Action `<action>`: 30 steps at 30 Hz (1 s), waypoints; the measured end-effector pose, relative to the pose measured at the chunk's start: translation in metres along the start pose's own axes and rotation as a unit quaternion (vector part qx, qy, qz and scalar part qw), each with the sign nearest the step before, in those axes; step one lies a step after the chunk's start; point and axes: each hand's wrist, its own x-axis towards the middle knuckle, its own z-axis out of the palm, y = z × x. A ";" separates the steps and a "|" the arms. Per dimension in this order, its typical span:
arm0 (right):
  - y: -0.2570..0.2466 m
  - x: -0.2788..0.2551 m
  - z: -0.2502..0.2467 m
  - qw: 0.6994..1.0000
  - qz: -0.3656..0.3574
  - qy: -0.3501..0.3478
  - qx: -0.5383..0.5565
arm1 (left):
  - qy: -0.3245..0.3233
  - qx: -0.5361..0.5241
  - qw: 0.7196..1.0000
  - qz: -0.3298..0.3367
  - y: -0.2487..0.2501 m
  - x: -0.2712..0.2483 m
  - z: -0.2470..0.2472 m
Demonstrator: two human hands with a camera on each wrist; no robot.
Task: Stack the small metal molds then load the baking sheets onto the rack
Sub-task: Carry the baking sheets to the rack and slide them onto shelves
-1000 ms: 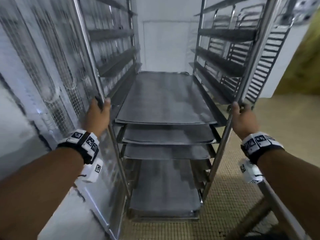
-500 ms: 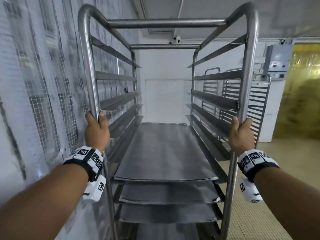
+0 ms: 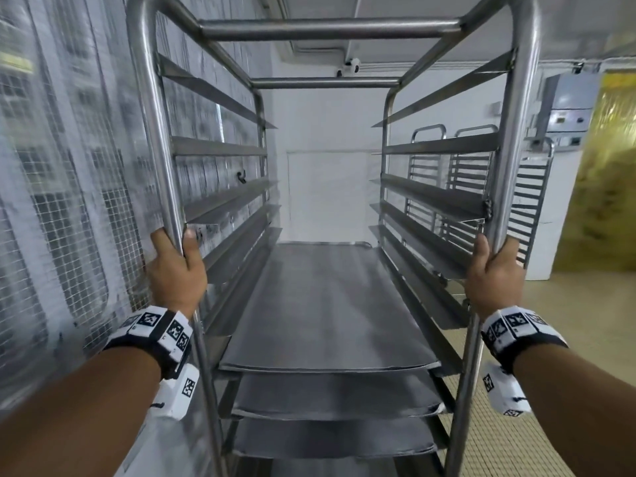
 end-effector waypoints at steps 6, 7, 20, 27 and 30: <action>0.017 0.032 0.056 1.000 0.003 -0.019 -0.009 | 0.019 0.002 1.000 -0.020 -0.007 0.024 0.049; 0.018 0.036 0.065 1.000 0.000 -0.021 -0.007 | 0.022 0.007 1.000 -0.017 -0.011 0.029 0.059; 0.032 0.097 0.204 0.999 -0.005 -0.022 0.026 | 0.044 0.025 0.999 -0.018 -0.082 0.114 0.182; 0.030 0.120 0.277 1.000 0.001 0.012 0.015 | 0.014 -0.009 1.000 -0.008 -0.121 0.164 0.237; 0.028 0.130 0.306 1.000 0.010 0.008 0.011 | -0.003 -0.002 1.000 -0.028 -0.133 0.180 0.254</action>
